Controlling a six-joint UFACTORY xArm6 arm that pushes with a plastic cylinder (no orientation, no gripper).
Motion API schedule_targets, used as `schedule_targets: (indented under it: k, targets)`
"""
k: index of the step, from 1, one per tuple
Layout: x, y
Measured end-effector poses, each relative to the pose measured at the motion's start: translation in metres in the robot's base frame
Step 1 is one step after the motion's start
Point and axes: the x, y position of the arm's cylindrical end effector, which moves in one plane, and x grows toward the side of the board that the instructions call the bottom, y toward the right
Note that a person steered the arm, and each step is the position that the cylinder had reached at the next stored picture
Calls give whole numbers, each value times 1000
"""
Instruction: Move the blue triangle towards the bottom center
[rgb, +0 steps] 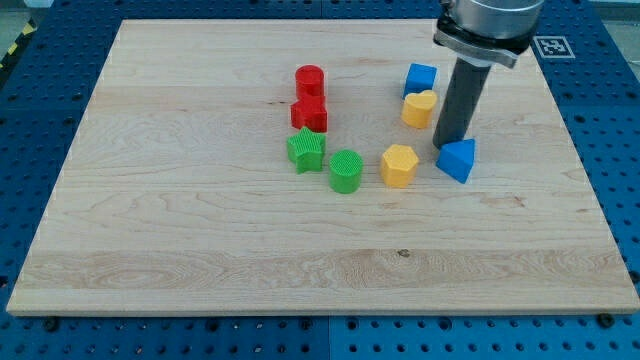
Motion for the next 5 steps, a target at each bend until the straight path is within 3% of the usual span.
schedule_targets:
  k: [2, 5]
  targets:
    - [12, 58]
    - [5, 51]
